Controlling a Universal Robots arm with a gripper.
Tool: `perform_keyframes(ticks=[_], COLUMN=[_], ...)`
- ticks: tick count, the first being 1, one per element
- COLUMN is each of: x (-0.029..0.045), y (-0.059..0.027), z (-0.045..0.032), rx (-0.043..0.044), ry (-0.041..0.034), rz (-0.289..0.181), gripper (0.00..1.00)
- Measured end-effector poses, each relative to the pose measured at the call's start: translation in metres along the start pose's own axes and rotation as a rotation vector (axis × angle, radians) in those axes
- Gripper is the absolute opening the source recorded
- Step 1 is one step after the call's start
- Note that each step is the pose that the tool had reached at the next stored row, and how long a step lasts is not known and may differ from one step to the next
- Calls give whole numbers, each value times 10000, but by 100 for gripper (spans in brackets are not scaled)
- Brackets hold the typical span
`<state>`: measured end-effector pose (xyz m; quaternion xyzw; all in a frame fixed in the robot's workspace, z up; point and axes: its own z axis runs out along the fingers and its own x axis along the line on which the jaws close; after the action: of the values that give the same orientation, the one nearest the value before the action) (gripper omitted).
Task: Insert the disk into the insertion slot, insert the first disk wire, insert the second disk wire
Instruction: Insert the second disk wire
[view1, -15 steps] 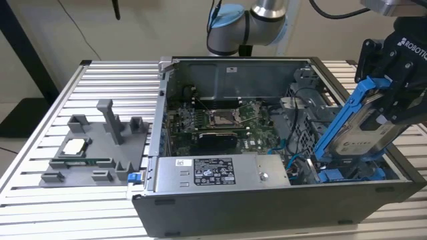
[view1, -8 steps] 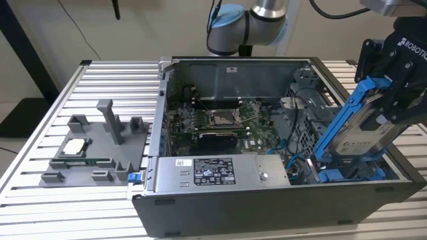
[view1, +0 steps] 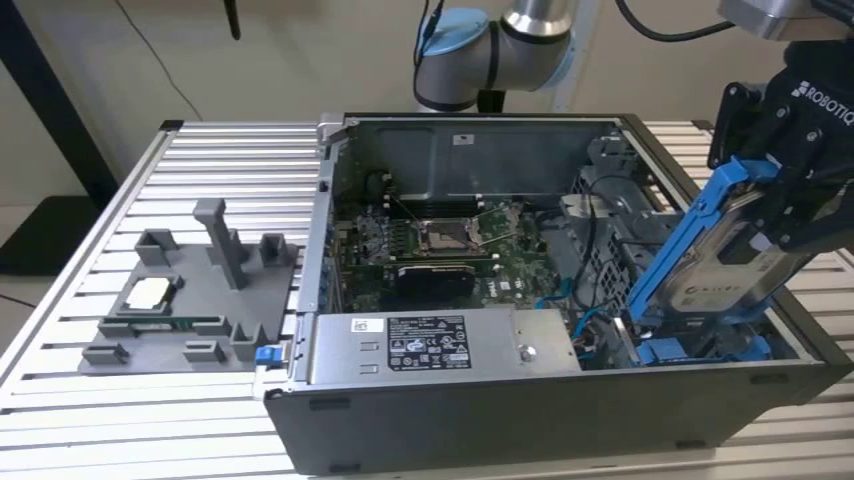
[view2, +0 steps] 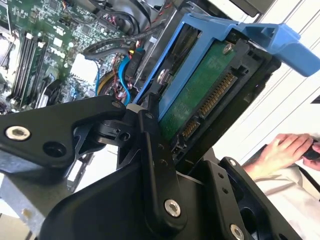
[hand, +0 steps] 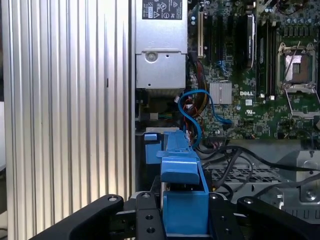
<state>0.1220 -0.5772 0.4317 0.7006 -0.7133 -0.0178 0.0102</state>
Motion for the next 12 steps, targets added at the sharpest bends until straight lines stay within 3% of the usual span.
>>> perform_keyframes(ticks=[12], x=[1], y=[-58], z=[156], rx=[0], ry=[-25], rz=[0], gripper=[33])
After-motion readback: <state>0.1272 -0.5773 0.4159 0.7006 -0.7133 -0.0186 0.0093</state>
